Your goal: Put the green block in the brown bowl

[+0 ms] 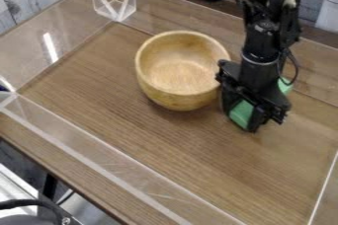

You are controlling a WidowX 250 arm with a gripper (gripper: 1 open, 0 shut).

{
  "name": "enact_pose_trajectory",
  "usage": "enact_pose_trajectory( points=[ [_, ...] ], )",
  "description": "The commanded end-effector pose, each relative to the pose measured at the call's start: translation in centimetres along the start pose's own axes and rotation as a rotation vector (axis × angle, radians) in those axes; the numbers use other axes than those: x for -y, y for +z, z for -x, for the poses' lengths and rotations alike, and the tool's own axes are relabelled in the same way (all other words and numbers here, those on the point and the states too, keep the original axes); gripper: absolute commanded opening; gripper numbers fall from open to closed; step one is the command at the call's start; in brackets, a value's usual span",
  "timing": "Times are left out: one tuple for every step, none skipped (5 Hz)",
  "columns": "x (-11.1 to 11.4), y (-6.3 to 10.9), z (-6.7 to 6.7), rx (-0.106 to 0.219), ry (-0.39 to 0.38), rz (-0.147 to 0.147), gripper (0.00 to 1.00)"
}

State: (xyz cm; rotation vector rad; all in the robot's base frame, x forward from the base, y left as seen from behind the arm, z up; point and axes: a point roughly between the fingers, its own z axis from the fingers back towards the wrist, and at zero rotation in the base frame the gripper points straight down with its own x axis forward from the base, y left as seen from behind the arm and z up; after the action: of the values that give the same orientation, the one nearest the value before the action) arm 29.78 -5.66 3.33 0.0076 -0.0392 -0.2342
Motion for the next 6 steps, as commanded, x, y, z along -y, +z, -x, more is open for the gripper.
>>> enact_pose_trajectory(
  points=[
    [-0.5, 2.3, -1.1, 0.080, 0.006, 0.002, 0.00],
    [-0.5, 2.4, -1.2, 0.086, 0.005, 0.006, 0.00],
    [-0.6, 2.6, -1.3, 0.092, 0.004, 0.011, 0.00],
    [-1.0, 4.1, -0.9, 0.108, 0.011, 0.010, 0.00],
    [-2.8, 6.7, -0.5, 0.145, 0.058, -0.010, 0.00],
    [-6.7, 7.7, -0.4, 0.159, 0.140, -0.033, 0.00]
  ],
)
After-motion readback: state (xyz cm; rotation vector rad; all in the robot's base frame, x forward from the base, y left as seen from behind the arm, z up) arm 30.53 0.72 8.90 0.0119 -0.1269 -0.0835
